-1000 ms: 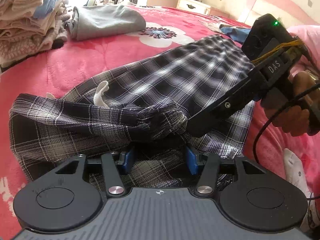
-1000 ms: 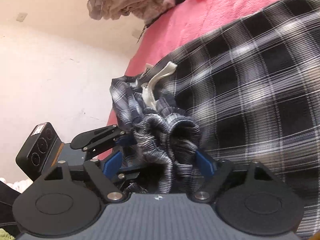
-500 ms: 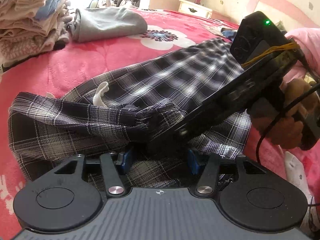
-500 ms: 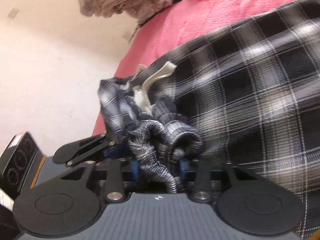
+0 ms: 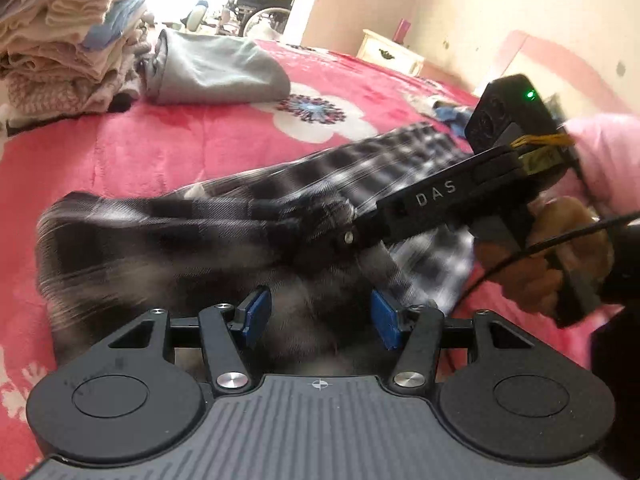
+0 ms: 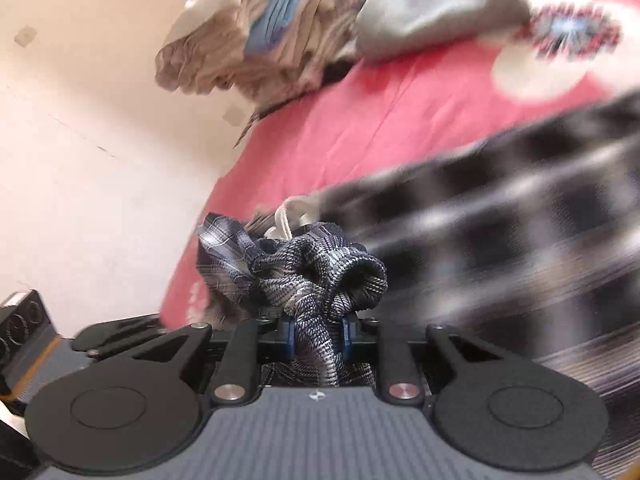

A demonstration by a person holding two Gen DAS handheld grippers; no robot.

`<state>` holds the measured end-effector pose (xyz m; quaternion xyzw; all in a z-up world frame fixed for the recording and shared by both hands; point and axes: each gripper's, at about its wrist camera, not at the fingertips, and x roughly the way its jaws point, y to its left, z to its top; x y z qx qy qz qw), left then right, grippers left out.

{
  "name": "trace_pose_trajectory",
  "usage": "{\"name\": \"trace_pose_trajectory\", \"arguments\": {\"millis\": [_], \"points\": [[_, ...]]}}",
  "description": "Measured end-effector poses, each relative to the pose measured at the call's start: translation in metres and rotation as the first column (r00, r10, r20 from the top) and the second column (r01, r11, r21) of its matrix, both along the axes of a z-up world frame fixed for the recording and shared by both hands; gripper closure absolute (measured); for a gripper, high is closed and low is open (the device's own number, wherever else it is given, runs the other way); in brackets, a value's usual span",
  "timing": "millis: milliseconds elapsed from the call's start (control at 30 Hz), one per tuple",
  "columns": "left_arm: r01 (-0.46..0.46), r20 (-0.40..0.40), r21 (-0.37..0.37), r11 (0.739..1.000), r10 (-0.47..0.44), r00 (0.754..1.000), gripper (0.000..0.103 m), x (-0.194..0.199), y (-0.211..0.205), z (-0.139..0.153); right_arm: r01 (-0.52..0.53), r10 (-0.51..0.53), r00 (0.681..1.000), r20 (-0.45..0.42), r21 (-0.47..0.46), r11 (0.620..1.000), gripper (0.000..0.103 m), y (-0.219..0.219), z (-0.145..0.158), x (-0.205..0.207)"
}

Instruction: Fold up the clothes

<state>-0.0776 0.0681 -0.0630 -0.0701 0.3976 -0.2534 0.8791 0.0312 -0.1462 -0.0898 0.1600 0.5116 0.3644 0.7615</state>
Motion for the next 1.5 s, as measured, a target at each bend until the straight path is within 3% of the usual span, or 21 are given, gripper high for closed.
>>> {"name": "trace_pose_trajectory", "arguments": {"millis": [200,500,767,1000,1500], "points": [[-0.025,0.002,-0.044,0.999,0.026,1.0,0.048,0.001,0.01,0.013,0.048,-0.024,0.99,0.139,-0.172,0.984,0.081,-0.048,0.035,0.026],[-0.079,-0.015,0.065,0.995,0.081,0.997,0.048,0.005,0.015,-0.002,0.161,-0.053,0.964,0.262,-0.41,0.898,0.081,-0.113,0.067,0.058],[0.01,-0.04,0.114,0.993,-0.005,0.999,0.048,0.012,-0.01,-0.013,0.218,-0.067,0.954,0.293,-0.521,0.825,0.081,-0.155,0.069,0.067],[0.094,-0.059,0.11,0.989,-0.087,0.994,0.048,0.026,-0.037,-0.021,0.275,-0.083,0.94,0.33,-0.594,0.756,0.081,-0.191,0.066,0.087],[0.104,-0.106,0.129,0.986,-0.091,0.99,0.048,0.042,-0.044,-0.03,0.264,-0.052,0.948,0.314,-0.681,0.683,0.081,-0.253,0.05,0.146]]}}
